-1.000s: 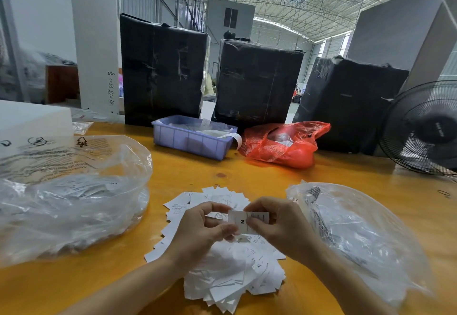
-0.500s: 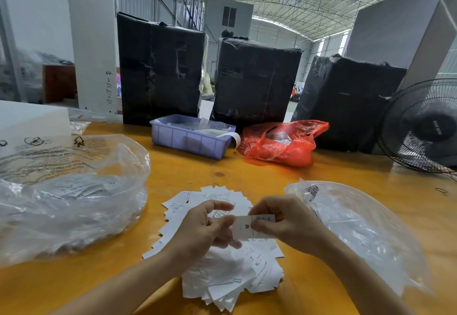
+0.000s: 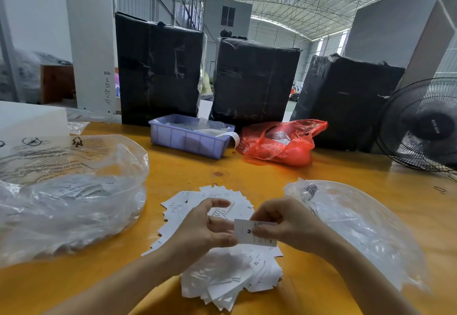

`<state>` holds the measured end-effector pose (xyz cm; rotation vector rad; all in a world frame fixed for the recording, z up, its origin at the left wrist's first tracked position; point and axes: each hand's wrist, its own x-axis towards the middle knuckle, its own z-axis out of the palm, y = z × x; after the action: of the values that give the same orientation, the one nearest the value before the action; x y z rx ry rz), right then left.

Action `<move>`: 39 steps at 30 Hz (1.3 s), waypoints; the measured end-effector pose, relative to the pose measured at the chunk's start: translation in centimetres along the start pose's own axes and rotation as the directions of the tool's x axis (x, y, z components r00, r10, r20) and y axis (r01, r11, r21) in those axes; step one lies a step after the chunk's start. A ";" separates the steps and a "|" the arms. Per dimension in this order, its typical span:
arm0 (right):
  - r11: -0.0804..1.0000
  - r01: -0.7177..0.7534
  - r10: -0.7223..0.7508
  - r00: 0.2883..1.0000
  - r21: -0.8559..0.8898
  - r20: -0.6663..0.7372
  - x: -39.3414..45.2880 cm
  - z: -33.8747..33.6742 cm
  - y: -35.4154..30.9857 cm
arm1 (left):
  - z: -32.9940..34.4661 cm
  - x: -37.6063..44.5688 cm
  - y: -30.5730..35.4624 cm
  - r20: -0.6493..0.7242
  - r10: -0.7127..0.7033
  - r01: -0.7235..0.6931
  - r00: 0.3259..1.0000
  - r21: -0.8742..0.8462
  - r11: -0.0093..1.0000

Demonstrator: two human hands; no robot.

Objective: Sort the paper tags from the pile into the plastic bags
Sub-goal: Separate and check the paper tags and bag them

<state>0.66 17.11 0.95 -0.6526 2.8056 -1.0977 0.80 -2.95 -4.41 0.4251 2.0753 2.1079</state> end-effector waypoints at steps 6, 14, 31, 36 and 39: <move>0.999 -0.030 0.028 0.995 -0.023 -0.094 0.0 -0.1 -0.2 | 0.1 0.1 -0.1 -0.094 -0.026 0.017 0.995 -0.101 0.995; 0.987 -0.010 0.044 0.977 0.162 -0.207 0.0 -0.2 -0.6 | 0.0 0.2 0.2 -0.195 -0.078 0.036 0.978 -0.210 0.977; 0.991 -0.066 0.082 0.987 0.117 -0.137 -0.3 0.4 -1.1 | 0.1 0.2 0.2 -0.205 -0.093 0.030 0.974 -0.289 0.957; 0.992 -0.060 0.076 0.988 0.112 -0.136 -0.3 0.3 -1.1 | 0.1 0.2 0.1 -0.193 -0.097 0.039 0.976 -0.285 0.958; 0.984 -0.111 0.118 0.992 0.143 -0.042 -0.3 0.5 -1.0 | 0.2 0.2 0.1 -0.201 -0.087 0.029 0.976 -0.274 0.961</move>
<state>1.45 16.23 1.24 -0.4512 2.7353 -1.2913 0.68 -2.72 -4.26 0.1049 1.8311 2.4466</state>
